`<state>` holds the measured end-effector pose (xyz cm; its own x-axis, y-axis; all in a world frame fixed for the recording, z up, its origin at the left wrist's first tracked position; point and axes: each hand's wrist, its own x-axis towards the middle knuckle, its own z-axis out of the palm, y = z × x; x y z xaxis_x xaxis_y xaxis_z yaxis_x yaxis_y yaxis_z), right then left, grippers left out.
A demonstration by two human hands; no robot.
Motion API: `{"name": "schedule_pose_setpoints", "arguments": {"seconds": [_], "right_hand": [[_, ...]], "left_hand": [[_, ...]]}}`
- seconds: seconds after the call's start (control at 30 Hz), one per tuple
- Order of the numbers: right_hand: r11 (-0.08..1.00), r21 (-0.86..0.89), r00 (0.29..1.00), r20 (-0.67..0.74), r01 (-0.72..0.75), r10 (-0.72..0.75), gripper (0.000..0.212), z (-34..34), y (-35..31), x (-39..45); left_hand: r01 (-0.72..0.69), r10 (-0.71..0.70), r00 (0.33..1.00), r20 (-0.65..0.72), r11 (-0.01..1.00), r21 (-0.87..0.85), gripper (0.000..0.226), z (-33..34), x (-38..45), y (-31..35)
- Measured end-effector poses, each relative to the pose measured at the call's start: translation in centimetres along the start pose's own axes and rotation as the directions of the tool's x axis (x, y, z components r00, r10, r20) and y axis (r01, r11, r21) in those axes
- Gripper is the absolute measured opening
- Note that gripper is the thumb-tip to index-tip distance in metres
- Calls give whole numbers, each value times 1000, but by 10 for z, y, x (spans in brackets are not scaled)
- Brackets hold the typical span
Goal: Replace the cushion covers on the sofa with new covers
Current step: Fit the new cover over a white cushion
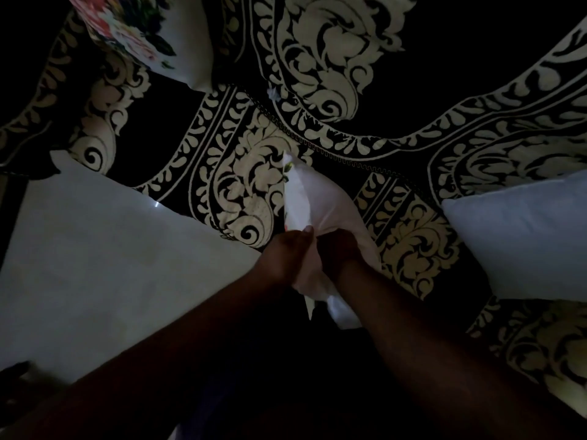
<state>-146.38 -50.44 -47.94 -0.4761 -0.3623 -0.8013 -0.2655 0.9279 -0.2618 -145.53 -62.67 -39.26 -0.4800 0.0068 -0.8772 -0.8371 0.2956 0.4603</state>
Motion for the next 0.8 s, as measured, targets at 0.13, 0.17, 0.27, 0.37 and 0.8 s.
{"name": "schedule_pose_setpoints", "arguments": {"seconds": [0.13,0.17,0.27,0.37,0.8], "right_hand": [[375,69,380,-250,925,-891,54,-29,-28,-15],[662,39,651,-233,748,-722,53,-15,-30,-40],[960,108,884,-427,258,-189,62,32,-24,-62],[953,51,845,-478,300,-241,77,44,-4,-77],[934,352,952,-303,65,48,79,66,-13,-93]], "left_hand": [[-24,25,964,-264,1000,8,49,-42,23,10],[-4,14,954,-298,999,34,49,-50,29,10],[21,37,955,-294,981,192,45,-59,35,-2],[-142,259,924,-283,916,376,46,-66,20,-7],[-686,277,446,851,-505,524,71,-101,18,-34]]}}
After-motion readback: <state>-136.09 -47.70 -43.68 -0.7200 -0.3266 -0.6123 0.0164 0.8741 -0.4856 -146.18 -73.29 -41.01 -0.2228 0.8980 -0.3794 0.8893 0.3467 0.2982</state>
